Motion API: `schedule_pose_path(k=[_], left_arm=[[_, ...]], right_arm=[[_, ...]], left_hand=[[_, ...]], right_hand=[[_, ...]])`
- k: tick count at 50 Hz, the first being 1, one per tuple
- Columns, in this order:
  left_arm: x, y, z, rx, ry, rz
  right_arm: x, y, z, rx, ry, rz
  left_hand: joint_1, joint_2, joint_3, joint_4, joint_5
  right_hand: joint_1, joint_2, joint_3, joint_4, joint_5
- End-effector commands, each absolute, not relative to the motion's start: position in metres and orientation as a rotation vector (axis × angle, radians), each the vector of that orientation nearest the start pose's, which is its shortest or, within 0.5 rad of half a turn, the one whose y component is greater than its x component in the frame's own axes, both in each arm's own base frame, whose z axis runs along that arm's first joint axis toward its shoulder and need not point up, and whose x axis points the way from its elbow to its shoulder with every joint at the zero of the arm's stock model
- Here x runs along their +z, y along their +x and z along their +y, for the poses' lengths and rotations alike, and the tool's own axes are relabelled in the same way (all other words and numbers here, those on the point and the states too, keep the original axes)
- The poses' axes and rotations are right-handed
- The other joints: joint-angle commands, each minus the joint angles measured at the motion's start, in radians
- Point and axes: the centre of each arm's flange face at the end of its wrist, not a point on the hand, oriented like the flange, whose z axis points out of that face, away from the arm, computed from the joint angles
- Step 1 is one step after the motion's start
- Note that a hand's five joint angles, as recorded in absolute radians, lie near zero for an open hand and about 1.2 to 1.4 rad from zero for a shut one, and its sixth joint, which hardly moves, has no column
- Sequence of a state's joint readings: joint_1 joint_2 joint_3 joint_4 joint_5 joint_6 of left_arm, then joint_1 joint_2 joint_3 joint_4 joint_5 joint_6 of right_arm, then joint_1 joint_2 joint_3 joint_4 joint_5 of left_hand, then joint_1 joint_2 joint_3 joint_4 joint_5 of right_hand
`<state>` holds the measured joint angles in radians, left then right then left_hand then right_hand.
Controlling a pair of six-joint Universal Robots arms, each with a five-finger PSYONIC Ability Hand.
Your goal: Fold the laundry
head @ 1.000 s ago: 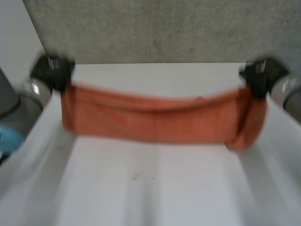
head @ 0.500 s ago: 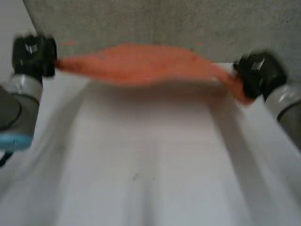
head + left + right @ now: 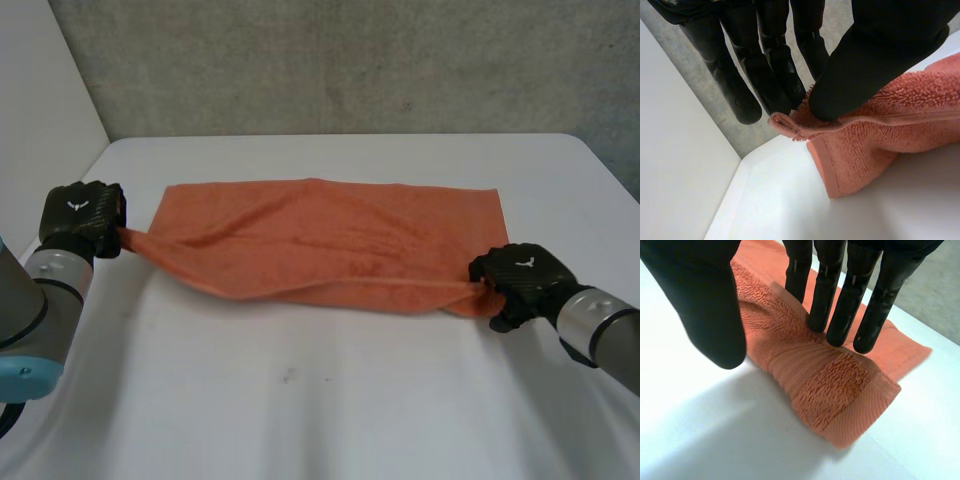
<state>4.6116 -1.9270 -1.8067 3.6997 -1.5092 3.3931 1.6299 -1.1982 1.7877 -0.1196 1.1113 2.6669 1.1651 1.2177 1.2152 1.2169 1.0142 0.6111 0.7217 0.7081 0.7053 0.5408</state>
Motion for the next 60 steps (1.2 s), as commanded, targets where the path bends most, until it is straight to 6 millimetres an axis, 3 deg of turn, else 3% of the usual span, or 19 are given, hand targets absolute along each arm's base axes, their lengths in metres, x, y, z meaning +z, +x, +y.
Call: schedule_pose_path(k=[1, 7, 19, 20, 21, 22, 23, 24, 25, 26, 27, 28, 35, 46, 51, 53, 60], left_arm=[[0.172, -0.174, -0.333, -2.145, 0.466, 2.174], [0.173, -0.176, -0.332, -2.149, 0.475, 2.175], [0.173, -0.177, -0.331, -2.151, 0.481, 2.177], [0.173, -0.177, -0.331, -2.151, 0.481, 2.177], [0.173, -0.177, -0.332, -2.150, 0.479, 2.176], [0.173, -0.177, -0.332, -2.150, 0.479, 2.176], [0.173, -0.176, -0.332, -2.149, 0.477, 2.176], [0.173, -0.176, -0.332, -2.149, 0.477, 2.176], [0.173, -0.175, -0.333, -2.149, 0.473, 2.173], [0.173, -0.175, -0.333, -2.149, 0.471, 2.173], [0.173, -0.175, -0.333, -2.149, 0.471, 2.173], [0.173, -0.174, -0.333, -2.147, 0.471, 2.172], [0.173, -0.174, -0.334, -2.147, 0.468, 2.172], [0.173, -0.176, -0.332, -2.149, 0.477, 2.173], [0.173, -0.175, -0.333, -2.149, 0.475, 2.172], [0.173, -0.175, -0.333, -2.149, 0.475, 2.172], [0.172, -0.175, -0.333, -2.147, 0.475, 2.174]], right_arm=[[0.164, 0.177, -0.296, -1.685, -0.943, 2.292], [0.181, 0.175, -0.301, -1.768, -0.986, 2.264], [0.176, 0.173, -0.297, -1.727, -1.006, 2.311], [0.176, 0.169, -0.299, -1.731, -0.992, 2.322], [0.175, 0.164, -0.301, -1.734, -0.965, 2.340], [0.175, 0.164, -0.301, -1.734, -0.965, 2.340], [0.176, 0.158, -0.304, -1.742, -0.931, 2.354], [0.176, 0.158, -0.304, -1.742, -0.931, 2.354], [0.177, 0.155, -0.306, -1.751, -0.906, 2.362], [0.180, 0.152, -0.309, -1.762, -0.877, 2.364], [0.180, 0.152, -0.309, -1.762, -0.877, 2.364], [0.186, 0.150, -0.310, -1.779, -0.845, 2.364], [0.198, 0.140, -0.310, -1.774, -0.699, 2.365], [0.175, 0.144, -0.289, -1.600, -0.667, 2.398], [0.165, 0.150, -0.277, -1.529, -0.697, 2.383], [0.159, 0.152, -0.270, -1.506, -0.730, 2.377], [0.148, 0.154, -0.260, -1.496, -0.866, 2.357]], left_hand=[[0.231, 0.179, 0.181, 0.179, 0.208], [0.231, 0.179, 0.181, 0.179, 0.208], [0.231, 0.179, 0.181, 0.179, 0.208], [0.231, 0.179, 0.181, 0.179, 0.208], [0.231, 0.179, 0.181, 0.179, 0.208], [0.231, 0.179, 0.181, 0.179, 0.208], [0.231, 0.179, 0.181, 0.179, 0.208], [0.231, 0.179, 0.181, 0.179, 0.208], [0.231, 0.179, 0.181, 0.179, 0.208], [0.231, 0.179, 0.181, 0.179, 0.208], [0.231, 0.179, 0.181, 0.179, 0.208], [0.231, 0.179, 0.181, 0.179, 0.208], [0.231, 0.179, 0.181, 0.179, 0.208], [0.231, 0.179, 0.181, 0.179, 0.208], [0.231, 0.179, 0.181, 0.179, 0.208], [0.231, 0.179, 0.181, 0.179, 0.208], [0.231, 0.179, 0.181, 0.179, 0.208]], right_hand=[[0.093, -0.017, -0.004, -0.001, -0.011], [0.096, -0.014, -0.001, 0.002, -0.008], [0.055, -0.055, -0.042, -0.039, -0.049], [0.131, 0.020, 0.034, 0.037, 0.026], [0.495, 0.384, 0.398, 0.401, 0.391], [0.499, 0.388, 0.401, 0.404, 0.394], [0.725, 0.615, 0.628, 0.631, 0.621], [0.728, 0.617, 0.630, 0.633, 0.623], [0.629, 0.518, 0.532, 0.534, 0.524], [0.238, 0.128, 0.141, 0.144, 0.134], [0.234, 0.124, 0.137, 0.140, 0.130], [-0.437, -0.547, -0.534, -0.531, -0.541], [-0.403, -0.513, -0.500, -0.497, -0.507], [-0.321, -0.431, -0.418, -0.415, -0.425], [-0.232, -0.343, -0.330, -0.327, -0.337], [-0.063, -0.174, -0.160, -0.157, -0.167], [0.008, -0.103, -0.089, -0.086, -0.096]])
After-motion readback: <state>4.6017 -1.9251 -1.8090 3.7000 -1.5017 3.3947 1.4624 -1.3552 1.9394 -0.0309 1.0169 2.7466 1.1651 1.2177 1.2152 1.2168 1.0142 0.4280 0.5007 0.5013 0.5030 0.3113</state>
